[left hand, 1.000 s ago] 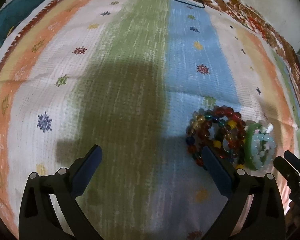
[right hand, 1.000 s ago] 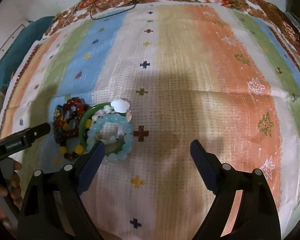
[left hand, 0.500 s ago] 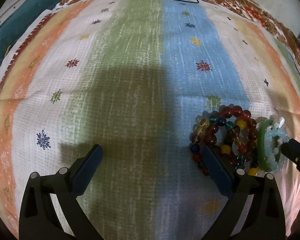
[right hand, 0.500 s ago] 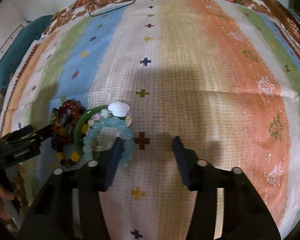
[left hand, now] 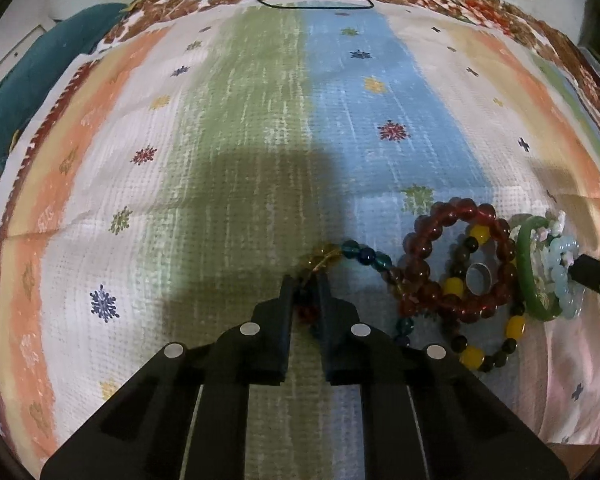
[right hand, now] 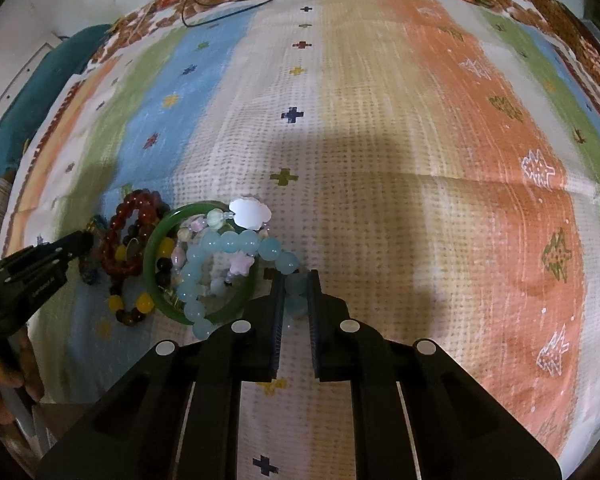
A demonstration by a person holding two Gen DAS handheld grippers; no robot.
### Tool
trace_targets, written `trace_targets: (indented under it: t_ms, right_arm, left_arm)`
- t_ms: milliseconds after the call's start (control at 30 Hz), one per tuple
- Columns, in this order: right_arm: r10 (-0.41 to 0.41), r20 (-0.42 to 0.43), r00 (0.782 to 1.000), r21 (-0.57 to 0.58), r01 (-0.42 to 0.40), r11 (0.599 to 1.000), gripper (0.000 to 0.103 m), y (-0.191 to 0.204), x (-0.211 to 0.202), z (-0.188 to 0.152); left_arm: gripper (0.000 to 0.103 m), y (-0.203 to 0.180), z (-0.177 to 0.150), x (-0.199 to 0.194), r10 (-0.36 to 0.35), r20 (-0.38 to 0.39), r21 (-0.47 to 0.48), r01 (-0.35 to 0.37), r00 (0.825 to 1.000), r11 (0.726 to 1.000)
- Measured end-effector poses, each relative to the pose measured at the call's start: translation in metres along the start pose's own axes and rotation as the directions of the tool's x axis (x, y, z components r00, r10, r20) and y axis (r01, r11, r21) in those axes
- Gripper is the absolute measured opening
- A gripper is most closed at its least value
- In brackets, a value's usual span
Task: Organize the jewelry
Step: 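Grasp the multicolour bead bracelet with left tool while right tool grasps pale blue bracelet, then carry both held bracelets up and over to the silver tin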
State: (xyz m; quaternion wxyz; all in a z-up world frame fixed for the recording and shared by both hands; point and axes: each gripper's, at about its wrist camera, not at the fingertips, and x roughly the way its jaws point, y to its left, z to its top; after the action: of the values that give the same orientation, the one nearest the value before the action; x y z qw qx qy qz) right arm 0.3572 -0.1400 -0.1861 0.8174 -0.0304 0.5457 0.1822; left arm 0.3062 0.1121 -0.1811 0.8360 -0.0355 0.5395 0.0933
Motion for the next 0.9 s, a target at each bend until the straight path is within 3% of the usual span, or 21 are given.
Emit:
trace_targets:
  t_ms: [500,733,900]
  right_arm:
    - [-0.050,0.047,0.998,-0.056,0.053,0.997,0.012,0.005,-0.036,-0.014]
    - [-0.066,0.068,0.996,-0.063,0.070,0.996,0.012,0.008,-0.051,-0.020]
    - [-0.090,0.075,0.993,-0.085,0.096,0.992,0.012,0.012,-0.057,-0.025]
  left_arm:
    - [0.009,-0.004,-0.011,-0.047,-0.037,0.039,0.015,0.036,0.999,0.999]
    - [0.009,-0.003,-0.011,-0.066,-0.083,0.049,-0.041,0.085,0.995,0.996]
    - [0.009,-0.009,-0.013,-0.074,-0.068,0.050,-0.037,0.070,0.996,0.997]
